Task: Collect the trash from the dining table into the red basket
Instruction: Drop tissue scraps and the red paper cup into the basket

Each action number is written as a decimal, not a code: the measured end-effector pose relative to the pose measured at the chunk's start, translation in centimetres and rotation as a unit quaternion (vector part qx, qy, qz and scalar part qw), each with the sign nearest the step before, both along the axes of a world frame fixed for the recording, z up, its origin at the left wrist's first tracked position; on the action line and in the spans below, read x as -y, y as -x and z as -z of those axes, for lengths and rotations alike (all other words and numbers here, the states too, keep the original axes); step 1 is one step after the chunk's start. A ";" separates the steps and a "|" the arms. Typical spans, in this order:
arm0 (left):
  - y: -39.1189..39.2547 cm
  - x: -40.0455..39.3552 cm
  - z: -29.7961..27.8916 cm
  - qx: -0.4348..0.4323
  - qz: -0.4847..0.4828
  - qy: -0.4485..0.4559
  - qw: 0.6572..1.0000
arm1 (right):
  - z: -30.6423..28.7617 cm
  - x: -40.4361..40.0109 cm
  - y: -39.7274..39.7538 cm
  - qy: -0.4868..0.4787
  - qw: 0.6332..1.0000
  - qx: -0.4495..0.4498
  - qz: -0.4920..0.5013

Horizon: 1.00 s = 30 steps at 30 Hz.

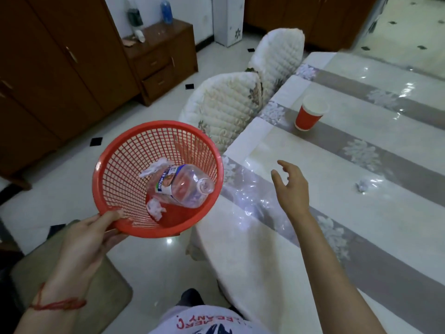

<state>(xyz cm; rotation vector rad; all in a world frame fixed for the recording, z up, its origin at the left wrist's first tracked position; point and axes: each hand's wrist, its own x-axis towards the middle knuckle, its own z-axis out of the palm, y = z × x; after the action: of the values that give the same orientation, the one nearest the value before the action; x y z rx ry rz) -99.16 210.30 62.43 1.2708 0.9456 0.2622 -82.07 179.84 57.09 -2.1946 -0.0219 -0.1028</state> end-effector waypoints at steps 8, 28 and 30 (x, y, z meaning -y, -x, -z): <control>-4.1 5.7 -1.1 0.014 0.065 0.031 0.997 | -1.9 2.1 -1.9 -0.010 0.998 0.054 0.011; -14.5 20.0 0.4 -0.003 0.141 0.024 0.990 | 7.8 22.0 -10.0 0.124 0.966 -0.147 0.174; -15.1 20.5 0.6 -0.008 0.138 0.013 0.990 | 8.6 22.6 -11.4 0.163 0.959 -0.182 0.147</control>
<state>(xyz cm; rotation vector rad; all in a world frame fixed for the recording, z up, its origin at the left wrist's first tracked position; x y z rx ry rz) -84.07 189.83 61.88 1.3632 0.7732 0.0218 -70.66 157.28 48.51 -2.5006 0.5289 0.1520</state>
